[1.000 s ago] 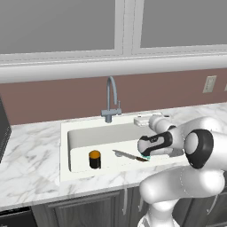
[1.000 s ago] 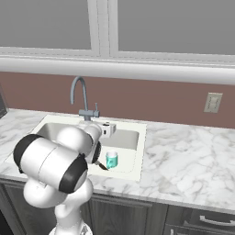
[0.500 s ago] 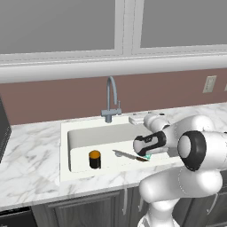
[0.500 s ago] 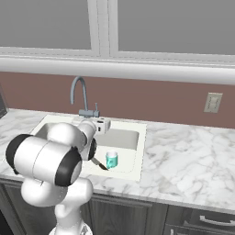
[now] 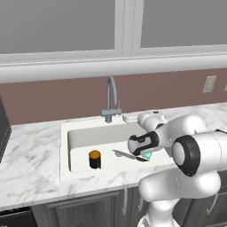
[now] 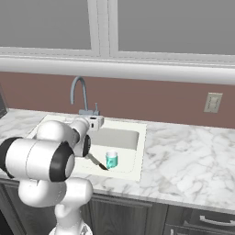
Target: Pick the mug and mug and place them in the sink. Then turn on the water.
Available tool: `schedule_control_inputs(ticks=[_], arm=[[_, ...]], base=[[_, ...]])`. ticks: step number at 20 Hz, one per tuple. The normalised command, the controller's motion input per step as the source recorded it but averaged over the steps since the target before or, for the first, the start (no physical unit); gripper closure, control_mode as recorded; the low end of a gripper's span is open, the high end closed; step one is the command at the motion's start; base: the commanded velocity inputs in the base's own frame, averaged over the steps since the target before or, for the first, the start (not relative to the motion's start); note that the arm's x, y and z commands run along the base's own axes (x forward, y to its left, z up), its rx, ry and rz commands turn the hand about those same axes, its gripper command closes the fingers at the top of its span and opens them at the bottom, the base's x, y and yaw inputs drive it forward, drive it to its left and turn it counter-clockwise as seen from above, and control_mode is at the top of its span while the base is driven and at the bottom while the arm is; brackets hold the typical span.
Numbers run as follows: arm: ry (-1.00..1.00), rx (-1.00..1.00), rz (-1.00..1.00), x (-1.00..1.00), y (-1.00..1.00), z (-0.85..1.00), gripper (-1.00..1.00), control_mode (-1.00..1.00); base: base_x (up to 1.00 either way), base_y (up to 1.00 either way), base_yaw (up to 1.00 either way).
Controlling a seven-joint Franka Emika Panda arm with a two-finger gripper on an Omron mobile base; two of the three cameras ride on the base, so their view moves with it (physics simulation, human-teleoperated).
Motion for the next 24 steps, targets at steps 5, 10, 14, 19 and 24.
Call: schedule_control_inputs(ticks=[5,10,14,19,24], arm=[[-0.08,0.0,0.0,0.0,0.31,-0.03,-1.0,-1.0],[-0.1,0.0,0.0,0.0,0.14,-0.09,-1.0,-1.0],[-0.12,0.0,0.0,0.0,0.04,-0.14,-1.0,-1.0],[-0.11,0.0,0.0,0.0,0.0,-0.23,-1.0,-1.0],[-0.07,0.0,0.0,0.0,0.0,-0.34,-1.0,-1.0]], base=[[0.0,0.0,0.0],[0.0,0.0,0.0],[0.0,0.0,0.0],[0.0,0.0,0.0],[0.0,0.0,0.0]])
